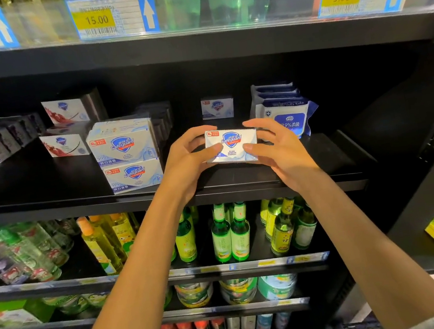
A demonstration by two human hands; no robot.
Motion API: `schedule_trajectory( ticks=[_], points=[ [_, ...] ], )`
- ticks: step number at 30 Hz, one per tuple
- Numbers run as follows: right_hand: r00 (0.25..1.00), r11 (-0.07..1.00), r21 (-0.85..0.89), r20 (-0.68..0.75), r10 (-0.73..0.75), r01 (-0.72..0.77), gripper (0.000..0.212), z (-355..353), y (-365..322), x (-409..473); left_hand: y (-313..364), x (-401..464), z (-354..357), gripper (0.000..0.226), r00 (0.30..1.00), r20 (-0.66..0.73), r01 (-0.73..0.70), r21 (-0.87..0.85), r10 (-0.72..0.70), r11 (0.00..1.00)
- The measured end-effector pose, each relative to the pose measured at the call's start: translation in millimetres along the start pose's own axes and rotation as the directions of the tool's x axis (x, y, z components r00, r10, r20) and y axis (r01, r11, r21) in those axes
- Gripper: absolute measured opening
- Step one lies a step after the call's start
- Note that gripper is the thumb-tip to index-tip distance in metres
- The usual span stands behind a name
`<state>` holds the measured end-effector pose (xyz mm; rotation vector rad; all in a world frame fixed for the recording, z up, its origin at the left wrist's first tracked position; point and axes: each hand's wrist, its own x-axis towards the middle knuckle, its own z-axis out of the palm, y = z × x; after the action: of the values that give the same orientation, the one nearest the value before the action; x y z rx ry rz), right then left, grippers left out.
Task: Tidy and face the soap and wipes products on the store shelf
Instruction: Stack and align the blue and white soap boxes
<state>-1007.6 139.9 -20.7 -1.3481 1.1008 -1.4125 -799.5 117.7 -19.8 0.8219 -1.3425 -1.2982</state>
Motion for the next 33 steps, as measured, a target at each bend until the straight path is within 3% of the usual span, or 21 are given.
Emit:
schedule_trajectory(
  ticks=[5,9,14,17,21,27,33],
  points=[
    [1.0,0.999,-0.015,-0.002,0.03,-0.03,0.036,-0.5,2.3,3.2,-1.6,-4.3,0.7,0.039,0.996,0.001,-0.084,0.118,0.085,0.989],
    [1.0,1.0,-0.009,-0.005,0.025,-0.025,0.031,-5.6,3.4,3.4,-3.9,-15.5,4.5,0.05,0.982,-0.031,-0.162,0.37,0.187,0.915],
    [0.999,0.998,-0.054,0.042,0.014,-0.012,0.035,-2.0,3.3,10.0,-19.3,-57.6,-7.9,0.044,0.878,-0.089,-0.269,0.72,0.47,0.64],
    [0.996,0.993,-0.122,0.087,-0.001,0.011,0.043,8.0,2.3,17.3,-32.1,-76.9,-18.5,0.035,0.868,0.019,-0.286,0.835,0.495,0.469],
    [0.99,0.975,-0.22,0.143,-0.006,0.037,0.046,30.7,0.4,32.5,-48.6,-80.4,-26.5,0.04,0.853,0.145,-0.318,0.906,0.501,0.279],
    [0.98,0.932,-0.346,0.192,-0.043,0.108,0.046,57.4,-0.2,55.4,-56.2,-78.7,-32.2,0.044,0.826,0.193,-0.349,0.913,0.53,0.212],
    [0.969,0.952,-0.297,0.248,0.005,0.071,0.042,59.9,3.4,67.3,-56.3,-78.7,-31.9,0.042,0.837,0.192,-0.338,0.918,0.512,0.209]
  ],
)
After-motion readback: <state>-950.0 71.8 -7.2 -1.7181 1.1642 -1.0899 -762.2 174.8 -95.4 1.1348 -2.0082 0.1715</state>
